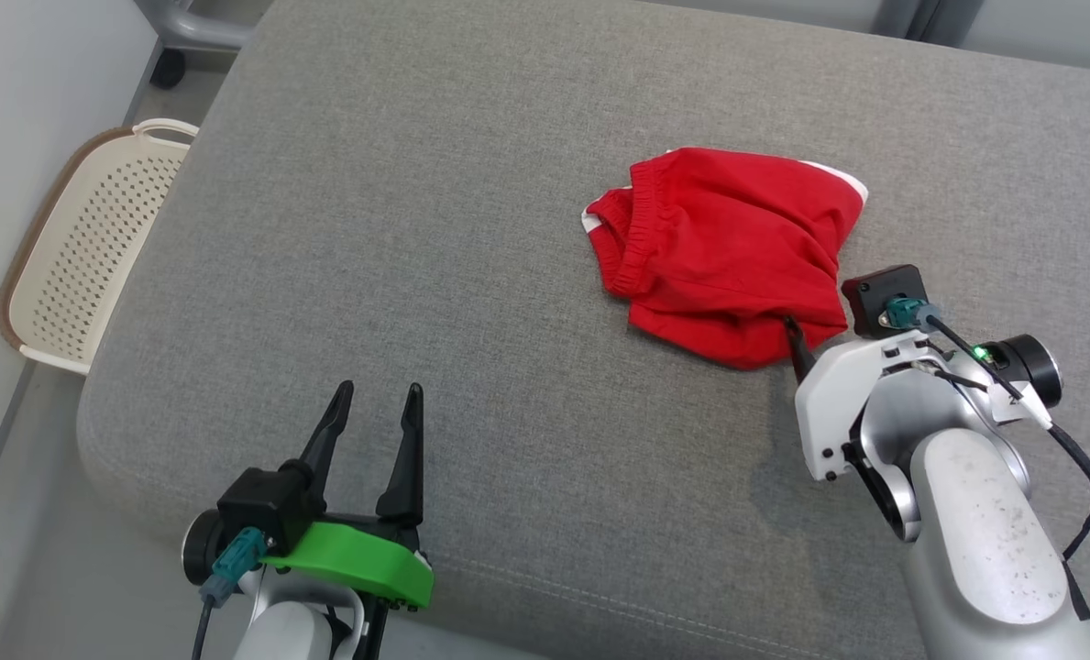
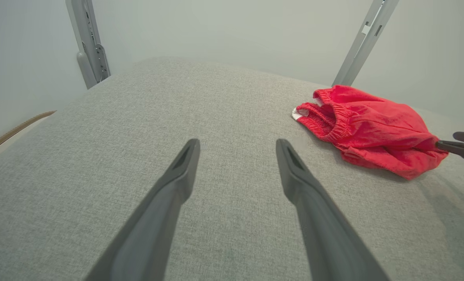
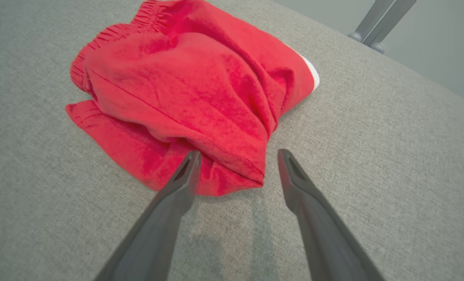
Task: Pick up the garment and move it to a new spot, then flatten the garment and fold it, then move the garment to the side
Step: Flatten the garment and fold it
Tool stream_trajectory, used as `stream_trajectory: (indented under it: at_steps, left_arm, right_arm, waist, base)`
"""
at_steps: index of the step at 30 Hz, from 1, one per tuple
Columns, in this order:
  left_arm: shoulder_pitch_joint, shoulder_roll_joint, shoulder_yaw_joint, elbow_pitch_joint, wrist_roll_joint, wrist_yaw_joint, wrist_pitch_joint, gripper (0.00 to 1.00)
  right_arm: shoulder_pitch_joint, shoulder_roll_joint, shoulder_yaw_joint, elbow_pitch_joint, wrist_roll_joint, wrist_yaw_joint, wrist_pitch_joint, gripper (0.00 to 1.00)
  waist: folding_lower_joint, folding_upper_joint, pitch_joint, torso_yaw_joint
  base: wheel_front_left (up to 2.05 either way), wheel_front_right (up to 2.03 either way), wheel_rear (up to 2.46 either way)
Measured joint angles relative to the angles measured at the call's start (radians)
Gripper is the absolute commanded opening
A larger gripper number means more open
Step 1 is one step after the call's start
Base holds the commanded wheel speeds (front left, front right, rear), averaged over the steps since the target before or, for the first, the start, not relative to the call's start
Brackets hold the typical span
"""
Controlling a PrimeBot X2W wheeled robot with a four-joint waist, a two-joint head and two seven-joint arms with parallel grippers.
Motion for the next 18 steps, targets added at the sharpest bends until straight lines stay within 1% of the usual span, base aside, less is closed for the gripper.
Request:
stream_trajectory:
  at_steps: [1, 2, 3, 5, 6, 7, 13, 18]
  left_arm:
    - [0.000, 0.000, 0.000, 0.000, 0.000, 0.000, 0.000, 1.00]
    - [0.000, -0.001, 0.001, 0.000, 0.000, 0.000, 0.000, 1.00]
    - [-0.001, -0.001, 0.002, 0.000, 0.000, 0.000, 0.000, 1.00]
    - [-0.001, -0.001, 0.003, 0.000, 0.000, 0.000, 0.000, 1.00]
    - [-0.001, -0.002, 0.003, 0.000, 0.000, 0.000, 0.000, 1.00]
    - [-0.002, -0.002, 0.004, -0.001, 0.000, 0.000, 0.000, 1.00]
    - [-0.002, -0.005, 0.008, 0.002, 0.000, -0.001, 0.000, 1.00]
    - [-0.002, -0.006, 0.011, 0.004, 0.002, -0.001, 0.000, 1.00]
  right_arm:
    - [-0.007, 0.000, 0.004, 0.013, -0.006, 0.000, -0.005, 1.00]
    - [-0.012, 0.001, 0.003, 0.023, -0.007, 0.000, -0.011, 0.96]
    - [-0.017, 0.002, 0.002, 0.032, -0.008, 0.000, -0.017, 0.88]
    - [-0.025, 0.001, 0.000, 0.048, -0.014, 0.000, -0.020, 0.35]
    - [-0.028, 0.002, -0.001, 0.054, -0.016, 0.000, -0.023, 0.19]
    - [-0.031, 0.002, -0.001, 0.059, -0.016, 0.000, -0.028, 0.00]
    - [-0.033, 0.002, 0.019, 0.073, -0.011, 0.000, -0.033, 0.00]
    - [-0.005, 0.002, 0.048, 0.035, 0.014, 0.000, 0.020, 0.00]
  waist:
    - [0.0000, 0.0000, 0.003, 0.002]
    - [0.0000, 0.0000, 0.006, 0.004]
    - [0.0000, 0.0000, 0.009, 0.006]
    - [0.0000, 0.0000, 0.014, 0.008]
    - [0.0000, 0.0000, 0.016, 0.009]
    - [0.0000, 0.0000, 0.017, 0.010]
    - [0.0000, 0.0000, 0.017, 0.006]
    - [0.0000, 0.0000, 0.009, 0.002]
  base:
    - [0.00, 0.00, 0.00]
    - [0.00, 0.00, 0.00]
    - [0.00, 0.00, 0.00]
    - [0.00, 0.00, 0.00]
    - [0.00, 0.00, 0.00]
    - [0.00, 0.00, 0.00]
    - [0.00, 0.00, 0.00]
    - [0.00, 0.00, 0.00]
